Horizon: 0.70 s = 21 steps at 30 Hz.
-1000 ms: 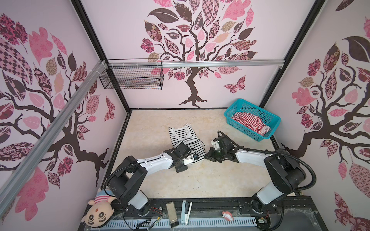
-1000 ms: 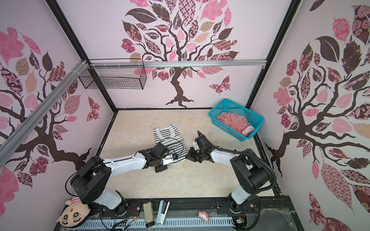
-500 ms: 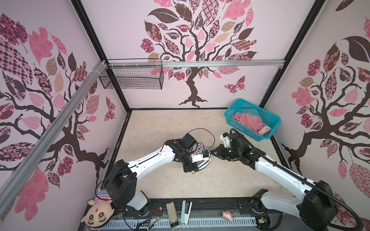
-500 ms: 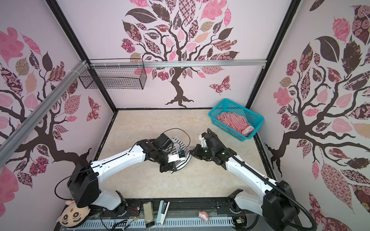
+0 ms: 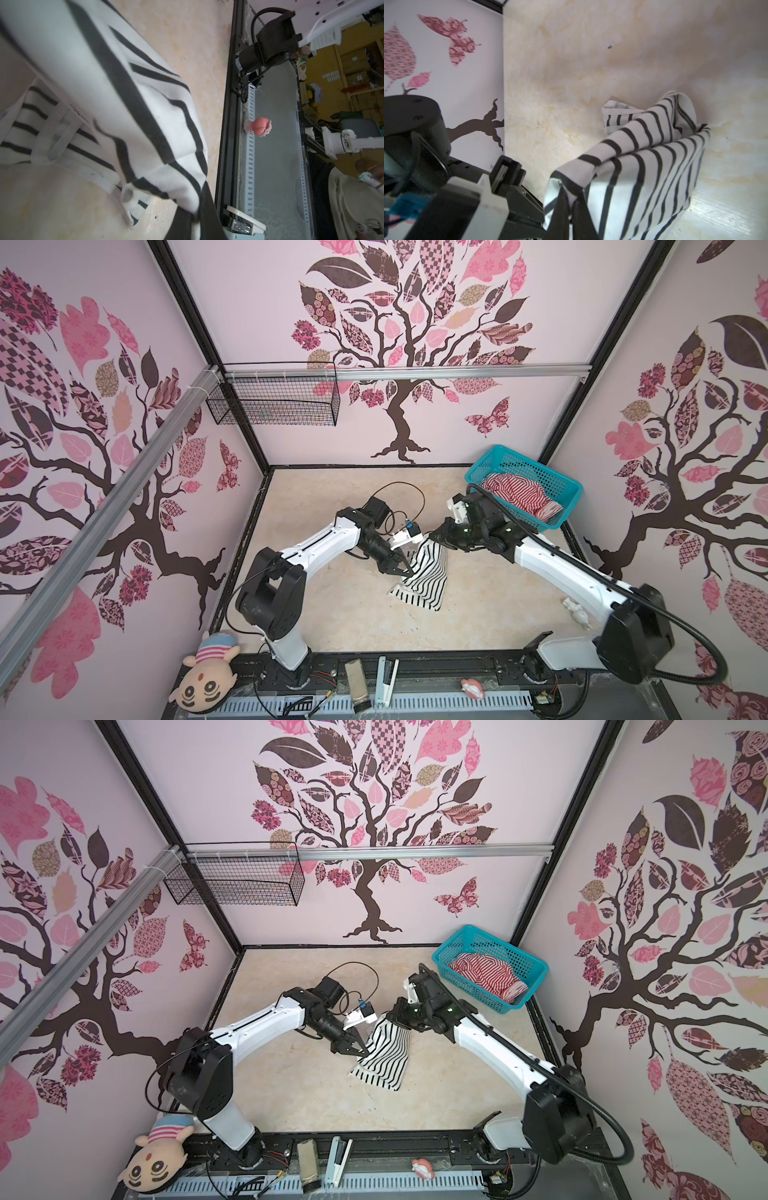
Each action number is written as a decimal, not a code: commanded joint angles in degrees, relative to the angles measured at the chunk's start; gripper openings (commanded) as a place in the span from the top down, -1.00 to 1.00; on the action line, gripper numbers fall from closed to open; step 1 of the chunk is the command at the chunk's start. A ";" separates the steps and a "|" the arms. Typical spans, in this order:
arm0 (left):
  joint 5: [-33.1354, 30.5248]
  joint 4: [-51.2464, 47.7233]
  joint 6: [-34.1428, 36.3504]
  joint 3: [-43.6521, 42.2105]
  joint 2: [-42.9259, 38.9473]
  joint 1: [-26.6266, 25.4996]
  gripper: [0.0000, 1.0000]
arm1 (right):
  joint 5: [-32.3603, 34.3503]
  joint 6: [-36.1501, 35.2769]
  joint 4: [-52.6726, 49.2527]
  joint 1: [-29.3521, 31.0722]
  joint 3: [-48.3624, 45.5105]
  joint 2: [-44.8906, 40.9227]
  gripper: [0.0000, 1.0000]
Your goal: Fold and stack the tank tops
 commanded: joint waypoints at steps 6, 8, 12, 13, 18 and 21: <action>1.62 -2.01 5.58 -7.18 4.75 -0.08 0.69 | -3.07 -2.52 2.01 1.31 3.34 12.02 1.00; 1.53 -1.50 4.98 -7.43 4.47 -0.09 0.66 | -2.55 -2.78 1.07 1.72 4.42 11.92 1.00; 0.23 -0.46 1.62 -5.94 1.74 -0.08 0.64 | -0.26 -4.15 -1.40 1.82 3.37 7.11 1.00; -0.29 -0.38 0.64 -5.12 0.83 -0.07 0.65 | 0.14 -4.62 -2.19 1.82 3.01 5.63 1.00; -8.56 -0.83 -1.40 -0.42 -2.73 0.43 0.70 | 0.91 -6.08 -1.86 1.73 2.08 1.74 1.00; -12.00 -0.94 -1.31 1.60 -2.93 3.02 0.73 | 0.52 -6.65 -1.47 1.44 4.07 3.92 1.00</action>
